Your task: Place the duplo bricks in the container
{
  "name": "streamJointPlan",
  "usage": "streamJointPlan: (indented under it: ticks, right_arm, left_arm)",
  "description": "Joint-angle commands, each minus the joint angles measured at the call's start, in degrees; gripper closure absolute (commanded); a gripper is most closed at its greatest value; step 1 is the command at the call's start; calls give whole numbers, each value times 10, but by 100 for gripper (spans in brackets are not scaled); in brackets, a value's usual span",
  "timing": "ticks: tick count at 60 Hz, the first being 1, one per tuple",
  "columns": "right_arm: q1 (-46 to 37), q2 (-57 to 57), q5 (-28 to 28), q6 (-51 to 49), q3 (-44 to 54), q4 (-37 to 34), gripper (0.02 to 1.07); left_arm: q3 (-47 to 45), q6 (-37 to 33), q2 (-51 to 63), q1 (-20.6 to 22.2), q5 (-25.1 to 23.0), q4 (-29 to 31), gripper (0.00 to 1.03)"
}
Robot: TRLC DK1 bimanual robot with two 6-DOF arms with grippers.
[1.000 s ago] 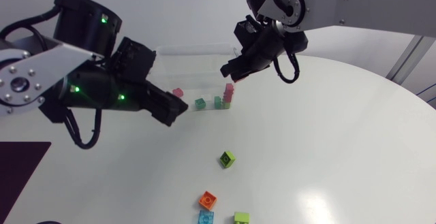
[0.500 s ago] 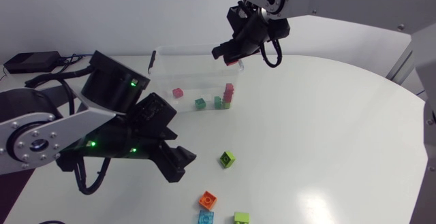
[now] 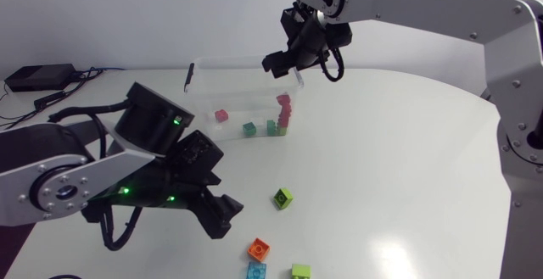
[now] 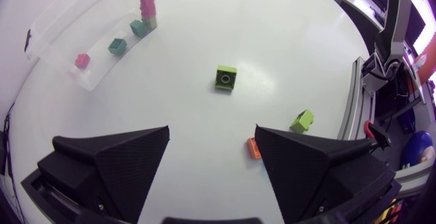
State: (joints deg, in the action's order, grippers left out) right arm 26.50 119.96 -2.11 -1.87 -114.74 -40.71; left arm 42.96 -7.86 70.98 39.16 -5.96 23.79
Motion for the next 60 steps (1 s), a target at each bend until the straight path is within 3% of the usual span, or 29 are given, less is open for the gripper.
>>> streamJointPlan:
  ticks: [1, 13, 26, 37, 60]
  right_arm:
    - [-3, -46, -6, 14, 28, -7, 7]
    - [-2, -192, 1, 6, 194, 10, 7]
    - [14, -326, 2, -11, 370, 25, 7]
    - [28, -436, 3, -27, 530, 55, 7]
    - [18, -549, 33, -49, 686, 61, 7]
  left_arm:
    - [-8, -17, 32, -9, -1, -7, 16]
    - [-8, -28, 95, 2, -3, -28, 16]
    - [28, -8, 166, 42, -4, -36, 16]
    - [70, -30, 234, 49, -4, -110, 16]
    - [167, -76, 353, 58, -6, -125, 16]
